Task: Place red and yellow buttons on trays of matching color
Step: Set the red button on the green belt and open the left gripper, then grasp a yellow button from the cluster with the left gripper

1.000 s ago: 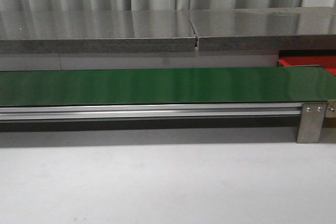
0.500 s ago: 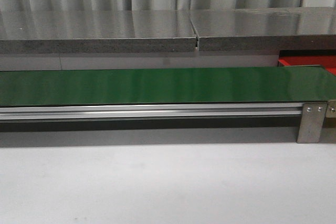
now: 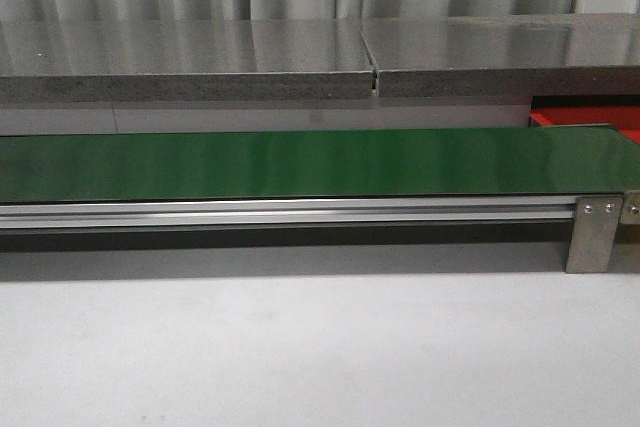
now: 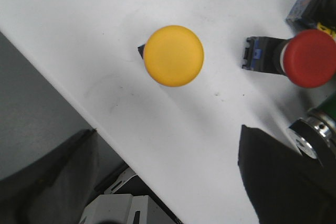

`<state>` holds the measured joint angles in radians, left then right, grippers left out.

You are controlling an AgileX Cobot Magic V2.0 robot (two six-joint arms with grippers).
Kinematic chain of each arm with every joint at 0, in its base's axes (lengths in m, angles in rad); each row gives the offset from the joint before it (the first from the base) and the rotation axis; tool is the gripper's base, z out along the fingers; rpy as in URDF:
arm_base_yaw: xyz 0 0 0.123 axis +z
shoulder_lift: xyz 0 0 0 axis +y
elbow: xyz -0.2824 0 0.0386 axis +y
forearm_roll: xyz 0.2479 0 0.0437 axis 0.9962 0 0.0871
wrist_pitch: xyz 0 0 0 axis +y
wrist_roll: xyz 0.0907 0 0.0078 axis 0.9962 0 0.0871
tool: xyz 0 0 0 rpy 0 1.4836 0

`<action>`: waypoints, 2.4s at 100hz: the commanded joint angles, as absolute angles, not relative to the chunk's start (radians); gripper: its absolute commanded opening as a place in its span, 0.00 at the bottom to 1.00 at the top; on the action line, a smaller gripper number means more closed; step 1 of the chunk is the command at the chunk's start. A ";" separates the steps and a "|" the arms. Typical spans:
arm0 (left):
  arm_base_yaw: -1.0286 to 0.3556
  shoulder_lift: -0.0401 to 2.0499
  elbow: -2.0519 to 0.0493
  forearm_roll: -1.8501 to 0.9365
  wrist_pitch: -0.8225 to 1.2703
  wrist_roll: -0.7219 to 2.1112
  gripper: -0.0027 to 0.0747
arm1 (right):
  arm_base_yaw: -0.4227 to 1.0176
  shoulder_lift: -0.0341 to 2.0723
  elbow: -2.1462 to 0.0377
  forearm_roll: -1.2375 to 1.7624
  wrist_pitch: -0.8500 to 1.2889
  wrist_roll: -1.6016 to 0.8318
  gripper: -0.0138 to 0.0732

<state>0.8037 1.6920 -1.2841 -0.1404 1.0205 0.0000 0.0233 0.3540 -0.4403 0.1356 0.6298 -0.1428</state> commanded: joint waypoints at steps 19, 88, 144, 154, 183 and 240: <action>0.809 1.762 -1.308 -0.156 0.949 -0.014 0.74 | 0.026 0.361 -0.465 0.132 0.563 -0.150 0.08; 0.809 1.837 -1.308 -0.165 0.781 -0.014 0.48 | 0.026 0.361 -0.465 0.132 0.563 -0.150 0.08; 0.782 1.663 -1.308 -0.167 0.780 0.014 0.27 | 0.026 0.361 -0.465 0.132 0.563 -0.150 0.08; 0.732 1.609 -1.328 -0.160 0.790 0.018 0.27 | 0.026 0.361 -0.465 0.132 0.563 -0.150 0.08; 0.556 1.588 -1.532 -0.155 0.959 0.018 0.27 | 0.026 0.361 -0.465 0.132 0.563 -0.150 0.08; 0.333 1.737 -1.546 -0.155 0.980 0.060 0.27 | 0.026 0.361 -0.465 0.132 0.563 -0.150 0.08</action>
